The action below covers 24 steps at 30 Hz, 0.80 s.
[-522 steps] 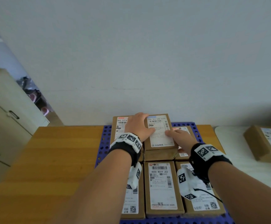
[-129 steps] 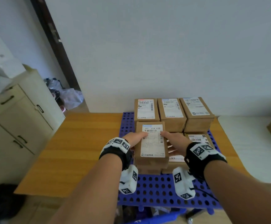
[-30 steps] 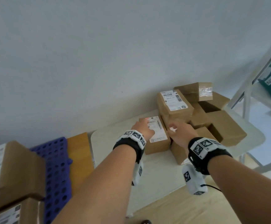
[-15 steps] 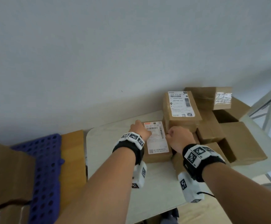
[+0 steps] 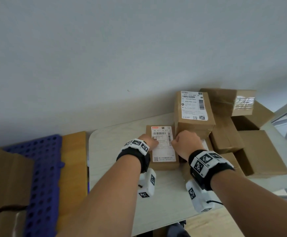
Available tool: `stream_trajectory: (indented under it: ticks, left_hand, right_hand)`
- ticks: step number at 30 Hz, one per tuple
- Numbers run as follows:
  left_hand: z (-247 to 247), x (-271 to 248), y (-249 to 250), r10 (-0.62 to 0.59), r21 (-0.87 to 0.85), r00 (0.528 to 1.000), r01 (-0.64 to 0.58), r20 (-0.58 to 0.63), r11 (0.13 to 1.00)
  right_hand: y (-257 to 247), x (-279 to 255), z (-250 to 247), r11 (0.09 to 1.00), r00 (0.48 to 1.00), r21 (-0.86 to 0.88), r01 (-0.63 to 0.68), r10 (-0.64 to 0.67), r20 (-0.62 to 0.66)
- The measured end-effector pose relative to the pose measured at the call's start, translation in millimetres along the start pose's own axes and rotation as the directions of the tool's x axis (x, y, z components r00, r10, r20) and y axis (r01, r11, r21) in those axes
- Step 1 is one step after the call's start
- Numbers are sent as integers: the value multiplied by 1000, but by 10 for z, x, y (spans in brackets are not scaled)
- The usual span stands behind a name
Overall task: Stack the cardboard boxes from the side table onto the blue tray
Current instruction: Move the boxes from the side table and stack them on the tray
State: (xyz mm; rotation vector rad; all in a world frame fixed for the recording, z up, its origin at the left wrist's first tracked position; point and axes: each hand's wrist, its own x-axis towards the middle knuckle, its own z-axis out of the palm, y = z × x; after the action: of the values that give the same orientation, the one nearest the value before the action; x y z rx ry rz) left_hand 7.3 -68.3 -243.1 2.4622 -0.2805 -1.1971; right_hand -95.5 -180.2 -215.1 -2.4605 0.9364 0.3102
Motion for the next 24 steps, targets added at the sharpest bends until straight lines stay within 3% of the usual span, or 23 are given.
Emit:
stream_trajectory:
  ticks: [7,11,15,18,24]
  left_hand:
    - [-114,-11,-273,-63,-126,997,68,45,990]
    - [-136,-56,-463,-107,-320,992,123,68,939]
    - [-239,-151,-596,-79,-524,994,105,71,845]
    - [-362,-272,-652,-18,-572,997,62,81,818]
    - [-463,-347,-828,48,-596,998,-17,37,803]
  right_hand:
    - [-86,-55,200,999,969,-20,42,-36,243]
    - [-180,-93,227,973,929,202,-115,34,368]
    - [-309,-98,185,897,925,376,-232,84,371]
    - [-386,-135,145,845,920,460,-274,91,381]
    - [-505,-328,157,807,948,543,-232,62,313]
